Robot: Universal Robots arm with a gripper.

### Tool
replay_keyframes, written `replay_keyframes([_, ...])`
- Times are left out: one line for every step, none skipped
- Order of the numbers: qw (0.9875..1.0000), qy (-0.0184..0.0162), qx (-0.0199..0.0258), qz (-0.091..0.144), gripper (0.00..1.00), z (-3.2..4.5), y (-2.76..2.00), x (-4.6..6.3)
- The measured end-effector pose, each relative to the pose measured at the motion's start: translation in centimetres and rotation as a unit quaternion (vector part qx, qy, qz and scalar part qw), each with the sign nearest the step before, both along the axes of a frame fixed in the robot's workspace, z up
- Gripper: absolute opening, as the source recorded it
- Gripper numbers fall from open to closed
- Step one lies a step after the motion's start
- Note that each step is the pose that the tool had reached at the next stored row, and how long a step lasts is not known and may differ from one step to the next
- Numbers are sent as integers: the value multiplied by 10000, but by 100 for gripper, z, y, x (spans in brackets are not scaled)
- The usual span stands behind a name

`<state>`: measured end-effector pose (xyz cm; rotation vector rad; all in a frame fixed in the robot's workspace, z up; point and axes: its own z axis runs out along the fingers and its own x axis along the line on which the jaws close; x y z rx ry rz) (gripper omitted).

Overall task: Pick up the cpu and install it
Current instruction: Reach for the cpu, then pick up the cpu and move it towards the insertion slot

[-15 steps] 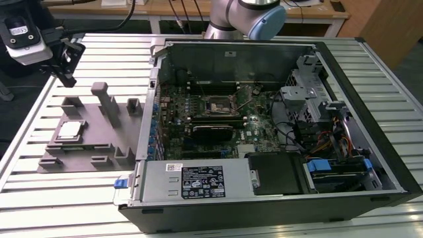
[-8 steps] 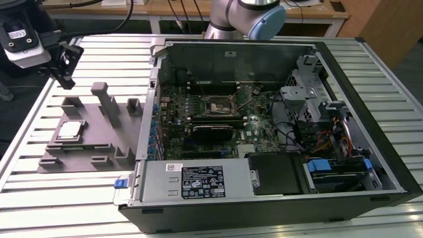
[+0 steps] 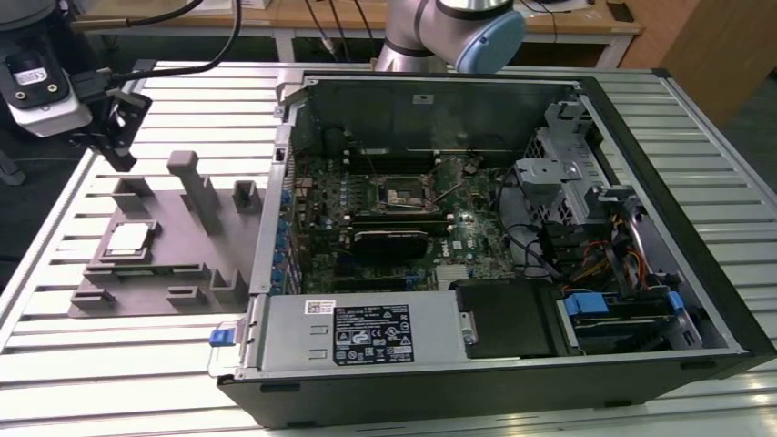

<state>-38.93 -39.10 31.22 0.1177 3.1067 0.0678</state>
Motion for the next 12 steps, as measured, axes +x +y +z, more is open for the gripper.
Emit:
replay_keyframes([10000, 0, 0, 0, 11, -12, -1, -5])
replay_keyframes([10000, 0, 0, 0, 11, -23, -2, -11])
replay_keyframes([10000, 0, 0, 0, 11, -33, -3, -17])
replay_keyframes([10000, 0, 0, 0, 11, -40, -3, -20])
replay_keyframes([10000, 0, 0, 0, 11, -43, -3, -22])
replay_keyframes([10000, 0, 0, 1, 11, -43, -3, -22])
replay_keyframes([10000, 0, 0, 0, 11, -45, -3, -23])
replay_keyframes([10000, 0, 0, 0, 11, -47, -3, -24])
replay_keyframes([10000, 0, 0, 0, 11, -47, -3, -24])
replay_keyframes([10000, 0, 0, 0, 11, -47, -3, -24])
replay_keyframes([10000, -1, 0, 0, 11, -49, -3, -25])
replay_keyframes([10000, -1, 1, 0, 11, -53, -3, -28])
